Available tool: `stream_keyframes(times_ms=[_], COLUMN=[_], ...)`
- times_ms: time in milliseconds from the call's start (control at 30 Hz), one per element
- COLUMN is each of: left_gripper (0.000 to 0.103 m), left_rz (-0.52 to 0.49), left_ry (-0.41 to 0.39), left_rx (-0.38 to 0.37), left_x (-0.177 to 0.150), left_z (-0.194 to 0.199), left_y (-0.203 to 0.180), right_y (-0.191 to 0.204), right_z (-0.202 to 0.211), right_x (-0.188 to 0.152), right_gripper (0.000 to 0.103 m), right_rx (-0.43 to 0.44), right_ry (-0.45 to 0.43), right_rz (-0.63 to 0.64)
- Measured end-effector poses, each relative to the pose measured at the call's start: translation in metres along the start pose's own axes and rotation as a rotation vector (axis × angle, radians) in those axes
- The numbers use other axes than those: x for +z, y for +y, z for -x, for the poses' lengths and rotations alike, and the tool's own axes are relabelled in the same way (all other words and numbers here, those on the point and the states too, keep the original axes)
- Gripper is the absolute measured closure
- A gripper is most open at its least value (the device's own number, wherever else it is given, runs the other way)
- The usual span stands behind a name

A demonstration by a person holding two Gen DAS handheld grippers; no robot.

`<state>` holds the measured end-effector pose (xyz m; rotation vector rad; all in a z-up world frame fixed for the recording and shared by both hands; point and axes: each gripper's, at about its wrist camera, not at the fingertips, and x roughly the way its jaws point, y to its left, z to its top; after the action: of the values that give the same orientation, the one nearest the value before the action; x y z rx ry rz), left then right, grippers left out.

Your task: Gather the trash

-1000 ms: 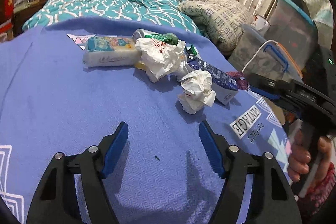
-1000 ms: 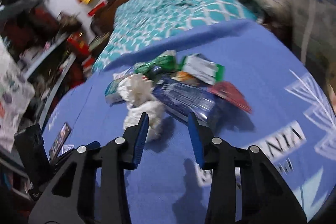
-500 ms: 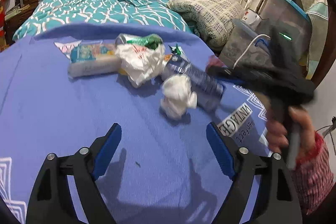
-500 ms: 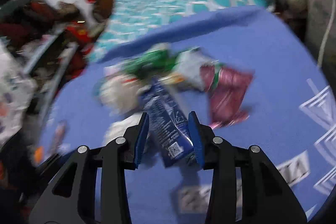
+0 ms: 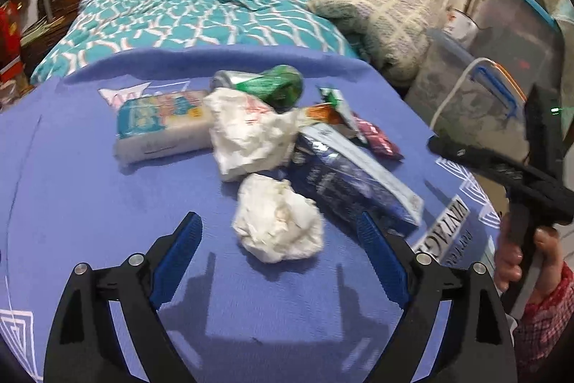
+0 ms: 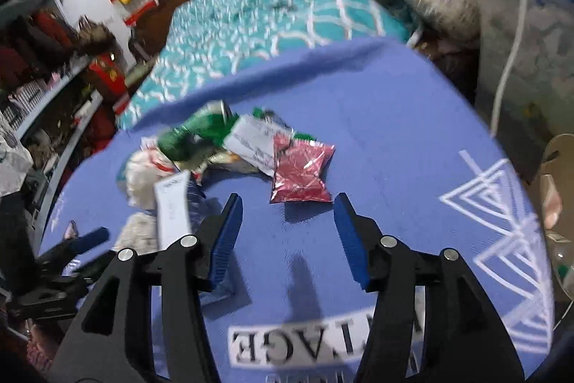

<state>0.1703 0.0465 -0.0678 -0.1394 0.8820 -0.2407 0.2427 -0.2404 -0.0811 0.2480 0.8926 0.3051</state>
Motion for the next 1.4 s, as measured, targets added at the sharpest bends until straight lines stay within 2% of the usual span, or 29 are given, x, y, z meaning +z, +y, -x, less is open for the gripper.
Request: stream_keyframes(times_ms=[67,200,233,267,300,333,367,433,667,933,1167,1300,1400], left_gripper=[0.018,0.021,0.028,0.040,0.046,0.059,0.062,0.064,0.065,0.065,0.064,0.062,0.056], left_rz=[0.028,0.028,0.019,0.008,0.004,0.006,0.003,-0.027,-0.001,-0.082,-0.170,-0.177,-0.190], left_ry=[0.015,0.041,0.048,0.062,0.071,0.072,0.067,0.056,0.047,0.071,0.094,0.098,0.086], left_rx=[0.010,0.013,0.017,0.023,0.010,-0.028,-0.037,-0.011,-0.048,-0.136,-0.197,-0.181,-0.146], left_x=[0.000,-0.001,-0.002,-0.003,-0.004,-0.005,-0.005,-0.008,-0.038,-0.082,-0.105,-0.105,-0.104], left_z=[-0.005,-0.017,-0.021,-0.025,-0.028,-0.030,-0.027,-0.021,0.019,0.046,0.045,0.039,0.039], left_y=[0.008,0.010,0.008,0.006,0.005,0.005,0.004,-0.001,0.000,-0.033,-0.070,-0.074,-0.076], right_y=[0.003,0.012,0.013,0.012,0.009,0.009,0.010,0.014,0.017,0.017,0.023,0.023,0.020], right_z=[-0.021,-0.053,-0.059,-0.064,-0.067,-0.066,-0.067,-0.056,0.017,0.097,0.110,0.102,0.095], right_x=[0.003,0.005,0.004,0.005,0.005,0.004,0.004,-0.003,-0.065,-0.145,-0.177,-0.180,-0.179], right_gripper=[0.040,0.039,0.039,0.042,0.056,0.057,0.062,0.062,0.063,0.063,0.063,0.062,0.058], right_rx=[0.001,-0.037,-0.041,-0.046,-0.049,-0.047,-0.044,-0.045,-0.007,-0.030,-0.077,-0.106,-0.104], right_ry=[0.037,0.070,0.080,0.089,0.091,0.087,0.091,0.084,0.010,-0.051,-0.033,-0.015,0.002], right_rz=[0.011,0.030,0.024,0.017,0.017,0.028,0.038,0.053,0.037,0.006,0.025,0.038,0.028])
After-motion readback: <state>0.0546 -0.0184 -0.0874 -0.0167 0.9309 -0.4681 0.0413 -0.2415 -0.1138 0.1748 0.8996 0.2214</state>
